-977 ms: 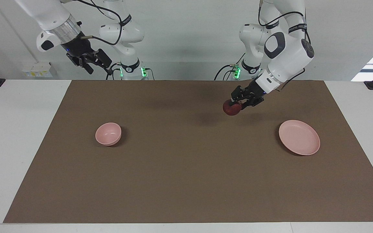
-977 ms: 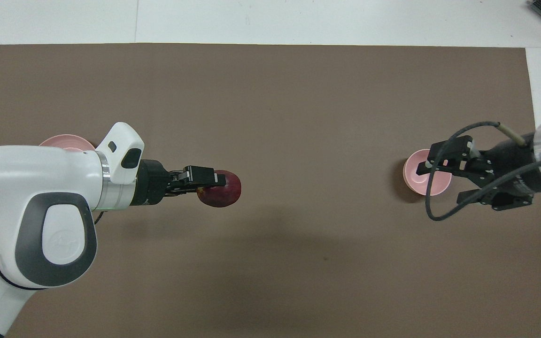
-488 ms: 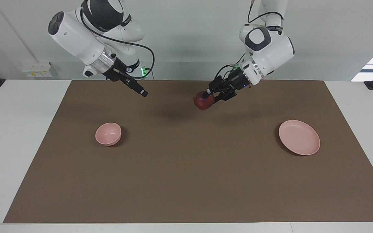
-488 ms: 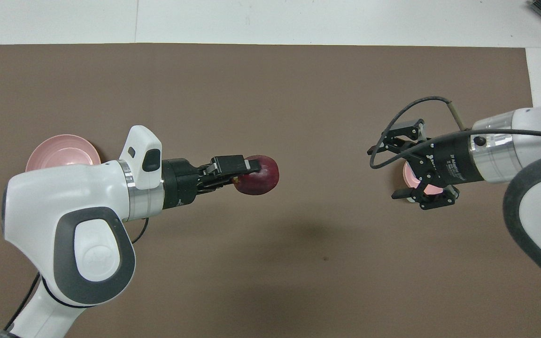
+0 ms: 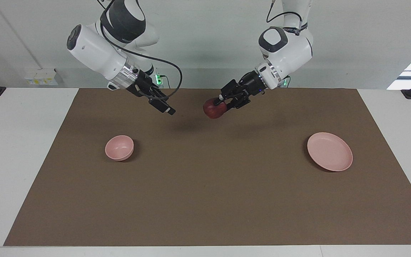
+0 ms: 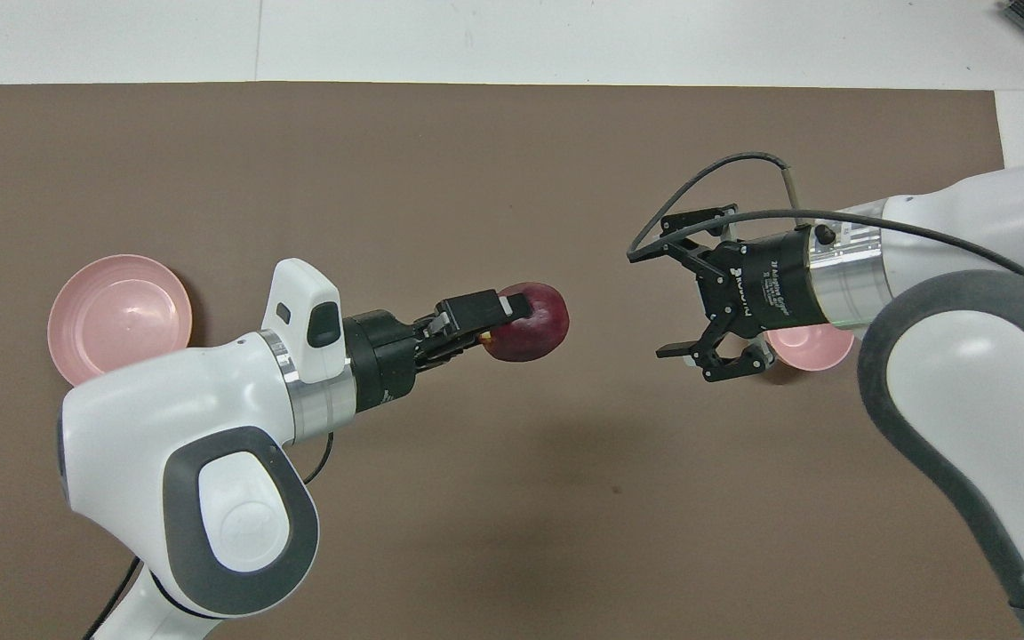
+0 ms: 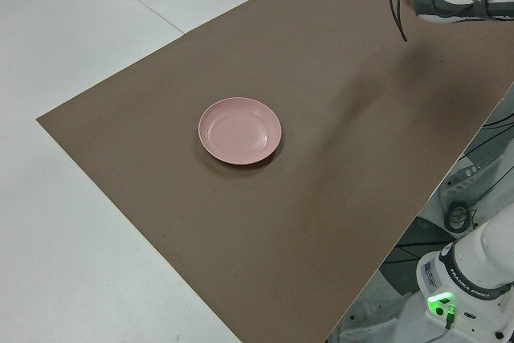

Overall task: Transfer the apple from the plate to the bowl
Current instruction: 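Close the right gripper on the apple held by the left gripper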

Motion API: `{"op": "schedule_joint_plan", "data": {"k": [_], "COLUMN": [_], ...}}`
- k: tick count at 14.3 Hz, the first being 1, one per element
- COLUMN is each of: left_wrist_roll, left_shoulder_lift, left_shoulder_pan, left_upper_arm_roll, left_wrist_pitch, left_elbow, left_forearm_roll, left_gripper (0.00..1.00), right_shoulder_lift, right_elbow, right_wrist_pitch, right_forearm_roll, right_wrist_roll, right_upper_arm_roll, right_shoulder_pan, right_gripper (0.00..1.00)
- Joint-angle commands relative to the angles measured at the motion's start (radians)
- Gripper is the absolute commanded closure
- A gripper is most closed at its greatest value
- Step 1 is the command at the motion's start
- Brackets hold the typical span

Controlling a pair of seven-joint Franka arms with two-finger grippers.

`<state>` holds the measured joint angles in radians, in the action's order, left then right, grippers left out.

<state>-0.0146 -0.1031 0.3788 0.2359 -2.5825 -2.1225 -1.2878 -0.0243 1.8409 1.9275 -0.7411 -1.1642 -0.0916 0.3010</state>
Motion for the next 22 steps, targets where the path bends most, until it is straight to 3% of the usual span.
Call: {"op": "schedule_joint_plan", "data": {"k": [1,15,20,21,22], "left_wrist_roll": [-0.004,-0.004,-0.005,-0.004,-0.002], "left_shoulder_lift": [-0.012,-0.018,-0.017,-0.017,-0.017], "left_shoulder_pan": [0.011,0.011,0.011,0.011,0.011], "left_upper_arm_roll": [-0.003,0.006,0.006,0.006,0.005], "left_wrist_pitch": [-0.027,-0.028,-0.028,-0.028,-0.028], "left_elbow": [0.001,-0.004,-0.002,-0.002,-0.002], "left_forearm_roll": [-0.024,-0.03,-0.03,-0.03,-0.03], "left_gripper": [1.0,1.0,1.0,1.0,1.0], "right_shoulder_lift": [-0.013,-0.059,-0.062,-0.062,-0.063], "right_elbow": [-0.008,-0.022,-0.022,-0.022,-0.022], "right_wrist_pitch": [0.033,0.142,0.14,0.14,0.14], "right_forearm_roll": [-0.034,-0.044,-0.044,-0.043,-0.044], "right_wrist_roll": [-0.054,-0.143,-0.14,-0.132,-0.13], "right_upper_arm_roll": [0.003,0.006,0.006,0.006,0.006], "right_shoulder_pan": [0.041,0.181,0.181,0.179,0.179], "right_gripper": [0.0,0.0,0.03,0.41,0.97]}}
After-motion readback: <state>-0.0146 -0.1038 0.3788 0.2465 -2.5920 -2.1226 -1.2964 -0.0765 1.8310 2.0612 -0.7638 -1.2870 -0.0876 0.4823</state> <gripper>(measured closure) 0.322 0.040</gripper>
